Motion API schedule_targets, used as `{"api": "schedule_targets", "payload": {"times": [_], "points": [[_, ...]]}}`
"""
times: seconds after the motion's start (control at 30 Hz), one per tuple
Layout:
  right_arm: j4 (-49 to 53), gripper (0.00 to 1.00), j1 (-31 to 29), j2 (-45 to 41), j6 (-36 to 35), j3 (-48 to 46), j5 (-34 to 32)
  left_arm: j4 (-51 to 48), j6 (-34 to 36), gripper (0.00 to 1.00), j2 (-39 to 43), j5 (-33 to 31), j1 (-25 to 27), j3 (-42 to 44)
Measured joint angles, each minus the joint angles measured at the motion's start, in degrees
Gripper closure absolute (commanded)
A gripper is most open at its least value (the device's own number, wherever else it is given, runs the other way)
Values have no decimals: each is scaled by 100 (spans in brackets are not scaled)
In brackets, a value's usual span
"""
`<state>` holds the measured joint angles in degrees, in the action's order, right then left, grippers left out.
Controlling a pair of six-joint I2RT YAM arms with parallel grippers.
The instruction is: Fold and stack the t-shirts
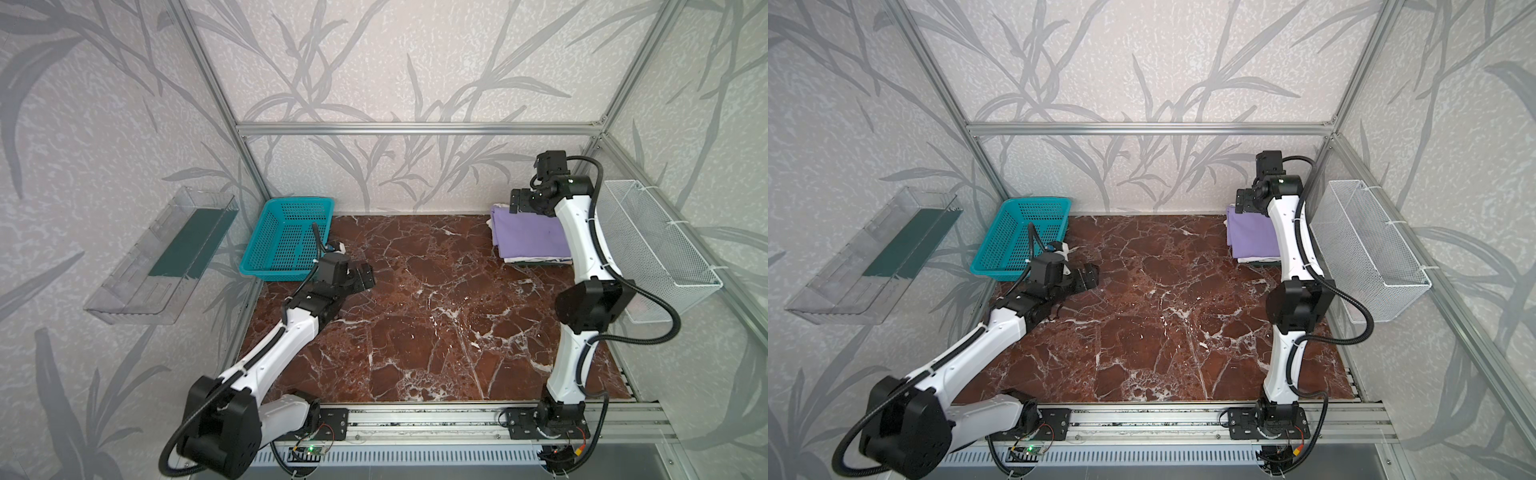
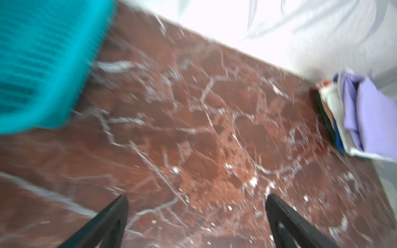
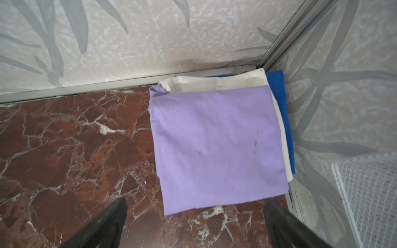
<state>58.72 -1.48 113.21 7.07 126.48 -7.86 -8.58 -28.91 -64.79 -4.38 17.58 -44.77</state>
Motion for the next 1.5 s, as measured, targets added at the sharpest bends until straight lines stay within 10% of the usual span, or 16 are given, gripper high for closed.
{"api": "schedule_targets", "payload": {"times": [0.33, 0.7, 1.1, 1.33, 1.5], "points": [[-4623, 1, 2, -4142, 284, -6843, 258, 389, 444, 1, 754, -1552, -673, 804], [-8131, 1, -20, -4413, -146, -10166, -999, 1768, 1495, 1, -170, -2557, -918, 1537], [-9772, 1, -118, -4214, -372, -10841, -728, 4144, 2385, 1, -1443, -2013, -1375, 2210], [-11873, 1, -262, -2411, -608, -11381, -212, 5552, 2428, 1, -2439, -1239, -1746, 2269], [-11064, 1, -332, -2350, -678, -10734, -85, 5917, 2430, 1, -2498, -1040, -1786, 2347]]}}
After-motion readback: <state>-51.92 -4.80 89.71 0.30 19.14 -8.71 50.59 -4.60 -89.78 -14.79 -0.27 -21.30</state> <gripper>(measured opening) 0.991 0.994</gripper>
